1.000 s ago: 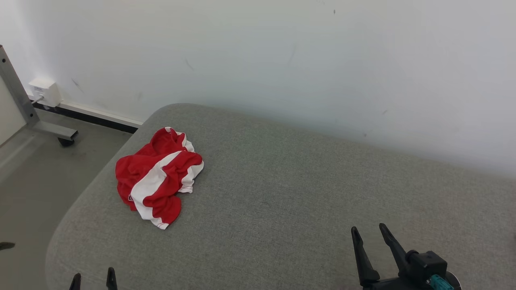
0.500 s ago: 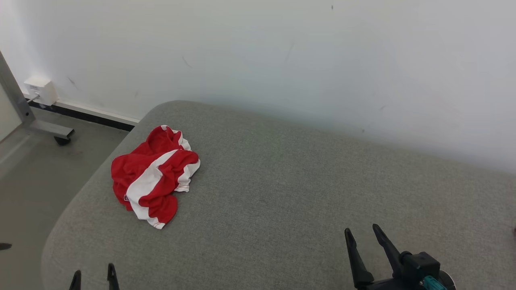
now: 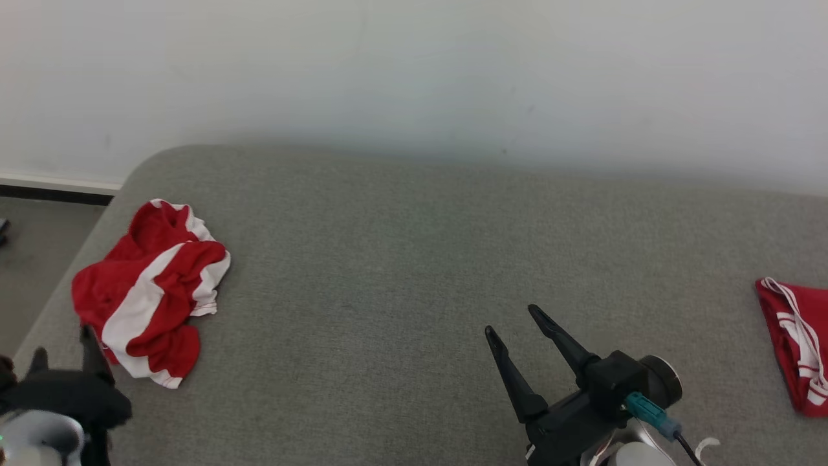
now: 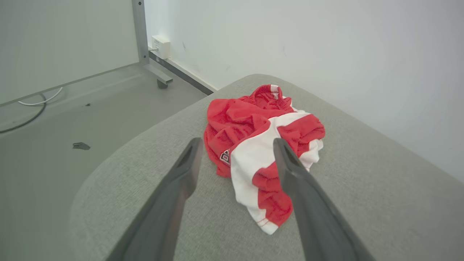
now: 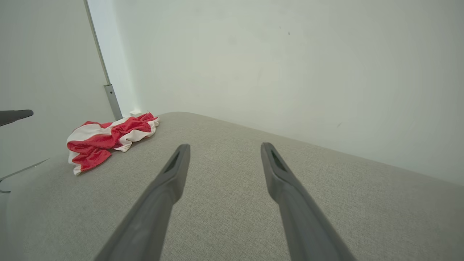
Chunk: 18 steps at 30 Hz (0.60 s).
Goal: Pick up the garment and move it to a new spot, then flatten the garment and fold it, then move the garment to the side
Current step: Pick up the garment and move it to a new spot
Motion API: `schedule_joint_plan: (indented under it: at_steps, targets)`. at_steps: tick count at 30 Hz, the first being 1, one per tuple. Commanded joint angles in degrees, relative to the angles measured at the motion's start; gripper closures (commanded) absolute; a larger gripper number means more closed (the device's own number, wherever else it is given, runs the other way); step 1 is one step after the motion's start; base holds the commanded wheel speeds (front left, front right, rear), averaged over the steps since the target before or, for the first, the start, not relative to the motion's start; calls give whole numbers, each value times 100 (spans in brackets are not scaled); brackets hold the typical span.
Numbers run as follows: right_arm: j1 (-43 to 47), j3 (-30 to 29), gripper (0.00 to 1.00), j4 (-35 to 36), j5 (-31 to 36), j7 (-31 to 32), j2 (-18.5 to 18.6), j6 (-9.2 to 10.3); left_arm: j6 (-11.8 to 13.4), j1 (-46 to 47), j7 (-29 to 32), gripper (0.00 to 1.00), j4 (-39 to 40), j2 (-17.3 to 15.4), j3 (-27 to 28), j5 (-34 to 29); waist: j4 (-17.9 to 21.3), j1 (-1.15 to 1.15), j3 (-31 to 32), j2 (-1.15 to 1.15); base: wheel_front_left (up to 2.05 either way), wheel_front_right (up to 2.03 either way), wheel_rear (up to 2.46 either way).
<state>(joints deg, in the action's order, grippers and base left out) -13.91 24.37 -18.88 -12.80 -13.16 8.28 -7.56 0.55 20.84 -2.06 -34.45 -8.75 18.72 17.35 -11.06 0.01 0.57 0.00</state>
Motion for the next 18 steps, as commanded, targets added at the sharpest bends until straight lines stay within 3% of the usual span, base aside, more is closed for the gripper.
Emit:
schedule_joint_plan:
  at_steps: [1,4,8,13,18]
  targets:
    - [-177,176,0,129,-47,63,119,17,15,325,101,0,-99,-76,163,223,752,-1,-959,0,0,0,0]
    - [-329,352,0,321,-94,136,280,17,33,675,359,0,-265,-186,332,455,897,-1,-1267,0,0,0,0]
    - [-540,458,0,743,-159,215,478,17,145,1284,1141,0,-504,-491,537,789,1124,-1,-1866,0,0,0,0]
    - [-594,405,0,1128,-139,288,603,17,461,1684,2098,0,-721,-858,548,850,1218,-1,-2354,0,0,0,0]
    - [-531,300,0,1271,-142,320,660,17,768,1636,2857,0,-870,-995,457,784,1202,-1,-2455,0,0,0,0]
